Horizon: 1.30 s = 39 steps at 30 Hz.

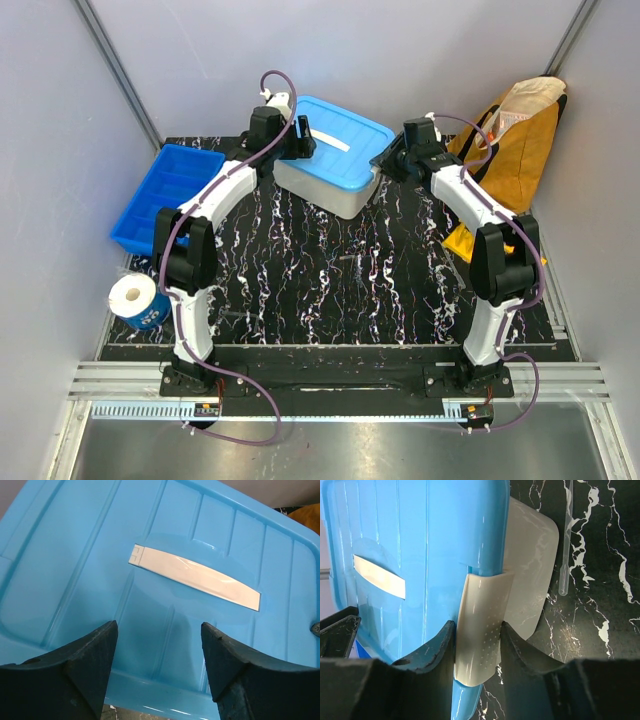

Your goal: Organize the chemistry lab equipment

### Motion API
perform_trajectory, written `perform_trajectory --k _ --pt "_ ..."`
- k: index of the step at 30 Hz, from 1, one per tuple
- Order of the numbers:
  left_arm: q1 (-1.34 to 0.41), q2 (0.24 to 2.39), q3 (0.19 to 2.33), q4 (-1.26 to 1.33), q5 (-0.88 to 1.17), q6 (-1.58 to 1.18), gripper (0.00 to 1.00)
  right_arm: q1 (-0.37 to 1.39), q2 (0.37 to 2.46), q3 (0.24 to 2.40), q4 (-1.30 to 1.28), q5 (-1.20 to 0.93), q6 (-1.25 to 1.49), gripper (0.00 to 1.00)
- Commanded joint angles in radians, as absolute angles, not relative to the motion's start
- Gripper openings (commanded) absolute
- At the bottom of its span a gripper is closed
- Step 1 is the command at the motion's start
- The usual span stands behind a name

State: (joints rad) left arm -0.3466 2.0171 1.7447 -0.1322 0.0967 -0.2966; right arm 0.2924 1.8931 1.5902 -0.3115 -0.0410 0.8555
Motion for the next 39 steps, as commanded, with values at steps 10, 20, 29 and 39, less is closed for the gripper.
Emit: perform_trajectory --k 10,20,29,39 --pt "-0.37 1.977 1.914 -0.44 0.178 -0.269 0.83 0.302 1.922 1.675 -0.354 -0.054 0.68 0.32" --pt "-0.267 1.996 2.057 -0.54 0.247 -0.25 0.92 0.264 1.944 1.675 -0.354 -0.121 0.635 0.28" --pt "-0.147 2.045 2.056 -0.503 0.336 -0.284 0.93 0.209 1.991 1.729 -0.405 -0.236 0.574 0.28" --pt "-0.048 2.103 2.057 -0.459 0.406 -0.296 0.93 0.207 2.002 1.736 -0.41 -0.232 0.578 0.27"
